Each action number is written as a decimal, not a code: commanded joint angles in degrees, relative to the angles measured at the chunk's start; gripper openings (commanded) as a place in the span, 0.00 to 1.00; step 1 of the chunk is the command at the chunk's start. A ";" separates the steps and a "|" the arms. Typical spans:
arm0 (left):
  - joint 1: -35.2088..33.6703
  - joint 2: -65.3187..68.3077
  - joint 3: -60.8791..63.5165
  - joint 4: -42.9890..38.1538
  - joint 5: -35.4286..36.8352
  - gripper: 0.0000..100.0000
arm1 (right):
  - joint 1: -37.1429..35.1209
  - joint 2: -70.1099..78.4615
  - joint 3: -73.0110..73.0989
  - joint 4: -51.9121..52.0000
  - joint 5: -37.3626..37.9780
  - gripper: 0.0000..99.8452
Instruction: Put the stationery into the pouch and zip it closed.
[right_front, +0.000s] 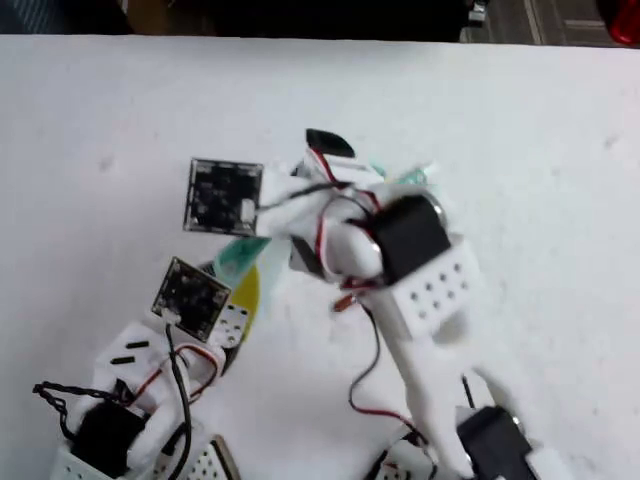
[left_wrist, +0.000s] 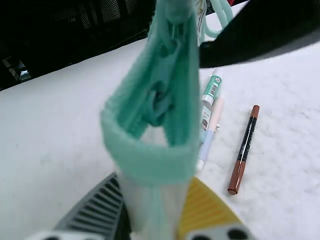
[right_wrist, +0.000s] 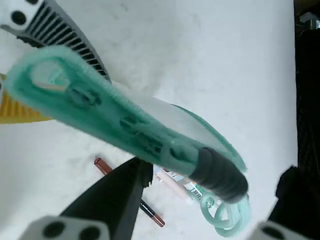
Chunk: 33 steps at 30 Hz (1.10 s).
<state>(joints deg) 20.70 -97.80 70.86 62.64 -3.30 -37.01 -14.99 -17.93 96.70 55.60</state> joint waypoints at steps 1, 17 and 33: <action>-0.66 0.48 -2.02 -1.32 0.26 0.02 | 0.57 1.10 -5.45 1.19 1.05 0.33; -0.84 0.48 -2.02 -1.58 0.26 0.02 | 0.57 -8.57 -6.59 1.71 -4.22 0.02; -1.10 0.48 -3.16 -2.64 3.08 0.23 | 0.48 -13.41 0.79 1.10 -15.30 0.02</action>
<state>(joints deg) 19.91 -97.80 70.86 62.73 -0.22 -37.01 -26.86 -16.79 97.05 41.80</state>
